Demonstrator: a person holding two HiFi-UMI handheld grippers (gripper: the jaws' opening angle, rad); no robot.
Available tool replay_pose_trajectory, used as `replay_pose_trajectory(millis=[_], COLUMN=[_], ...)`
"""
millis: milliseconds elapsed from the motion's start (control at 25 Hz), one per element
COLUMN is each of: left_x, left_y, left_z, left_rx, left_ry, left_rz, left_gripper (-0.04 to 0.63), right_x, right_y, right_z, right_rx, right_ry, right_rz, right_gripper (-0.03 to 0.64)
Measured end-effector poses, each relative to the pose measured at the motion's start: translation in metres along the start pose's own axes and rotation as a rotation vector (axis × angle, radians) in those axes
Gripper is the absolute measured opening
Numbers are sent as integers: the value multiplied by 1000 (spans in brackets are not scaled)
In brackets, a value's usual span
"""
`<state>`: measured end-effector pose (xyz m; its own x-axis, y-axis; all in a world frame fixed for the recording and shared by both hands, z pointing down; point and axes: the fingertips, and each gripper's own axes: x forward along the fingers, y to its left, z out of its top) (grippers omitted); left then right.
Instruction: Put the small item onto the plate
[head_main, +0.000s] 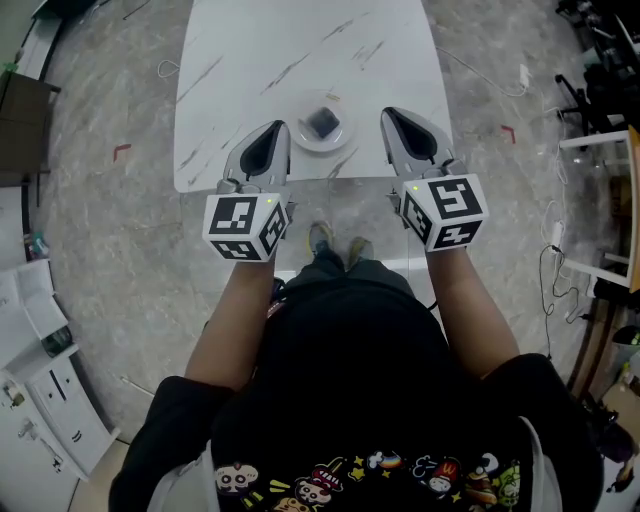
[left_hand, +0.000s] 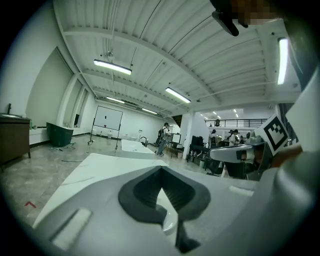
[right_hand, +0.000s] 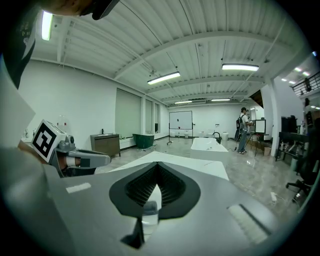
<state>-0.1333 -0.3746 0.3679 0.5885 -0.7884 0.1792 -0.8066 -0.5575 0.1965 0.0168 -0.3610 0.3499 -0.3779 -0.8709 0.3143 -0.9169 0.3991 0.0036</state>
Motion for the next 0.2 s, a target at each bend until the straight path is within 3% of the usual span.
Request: replay_pose_trajectory(millis=[200], left_x=[-6], left_y=[-8], left_z=[6], left_rx=[5], left_ry=[-19], left_rz=[9], left_gripper=[0], right_x=[-9], right_y=[-1], right_z=[6], right_rx=[0], right_ry=[-26], right_rz=[-8], right_gripper=[23])
